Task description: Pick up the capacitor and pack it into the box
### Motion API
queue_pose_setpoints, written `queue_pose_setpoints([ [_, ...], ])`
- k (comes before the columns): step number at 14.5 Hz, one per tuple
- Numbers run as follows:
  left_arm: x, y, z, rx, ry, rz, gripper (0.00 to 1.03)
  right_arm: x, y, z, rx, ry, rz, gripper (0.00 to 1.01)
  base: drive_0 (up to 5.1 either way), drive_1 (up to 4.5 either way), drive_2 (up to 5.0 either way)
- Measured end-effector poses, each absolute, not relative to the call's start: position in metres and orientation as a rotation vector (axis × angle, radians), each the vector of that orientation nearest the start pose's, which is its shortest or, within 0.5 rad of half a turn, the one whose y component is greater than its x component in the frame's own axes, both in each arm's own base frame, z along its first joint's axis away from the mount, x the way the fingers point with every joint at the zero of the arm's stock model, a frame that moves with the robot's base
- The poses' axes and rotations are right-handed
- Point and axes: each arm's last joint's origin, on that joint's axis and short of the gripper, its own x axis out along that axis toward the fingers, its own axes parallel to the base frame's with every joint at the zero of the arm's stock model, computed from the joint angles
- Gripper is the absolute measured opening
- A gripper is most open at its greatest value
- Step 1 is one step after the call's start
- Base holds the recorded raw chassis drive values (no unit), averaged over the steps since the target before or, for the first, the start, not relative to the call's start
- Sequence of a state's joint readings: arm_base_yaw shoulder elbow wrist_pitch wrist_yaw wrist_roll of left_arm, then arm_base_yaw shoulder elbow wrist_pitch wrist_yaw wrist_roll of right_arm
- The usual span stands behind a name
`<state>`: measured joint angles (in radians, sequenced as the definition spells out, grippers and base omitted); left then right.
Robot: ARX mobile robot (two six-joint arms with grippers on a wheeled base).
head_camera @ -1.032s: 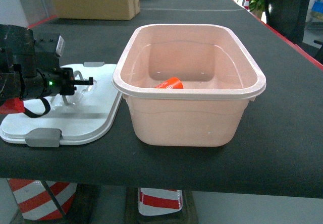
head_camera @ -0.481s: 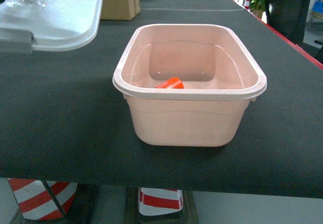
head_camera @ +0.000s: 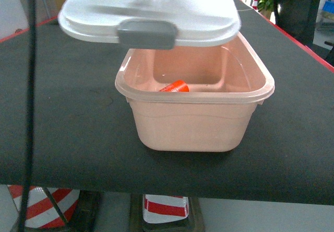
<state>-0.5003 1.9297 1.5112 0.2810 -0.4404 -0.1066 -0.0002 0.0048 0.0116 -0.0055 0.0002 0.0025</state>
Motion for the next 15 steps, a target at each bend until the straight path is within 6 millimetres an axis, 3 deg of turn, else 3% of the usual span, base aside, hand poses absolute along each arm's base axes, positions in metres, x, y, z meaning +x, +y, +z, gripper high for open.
queue_pose_setpoints([
  [2,0.400,-0.240,0.282,-0.053,0.158,-0.070,0.02,0.097,0.000,0.167,0.002,-0.001,0.000,0.98,0.0,0.00,0.0],
  [6,0.404,-0.270,0.252,-0.059,0.222,-0.062,0.02,0.097,0.000,0.167,0.002,-0.002,0.000,0.98,0.0,0.00,0.0],
  [8,0.411,-0.278,0.244,-0.051,0.241,-0.058,0.02,0.097,0.000,0.167,0.002,-0.002,0.000,0.98,0.0,0.00,0.0],
  [15,0.425,-0.273,0.228,-0.008,0.309,-0.023,0.02,0.097,0.000,0.167,0.002,-0.002,0.000,0.98,0.0,0.00,0.0],
])
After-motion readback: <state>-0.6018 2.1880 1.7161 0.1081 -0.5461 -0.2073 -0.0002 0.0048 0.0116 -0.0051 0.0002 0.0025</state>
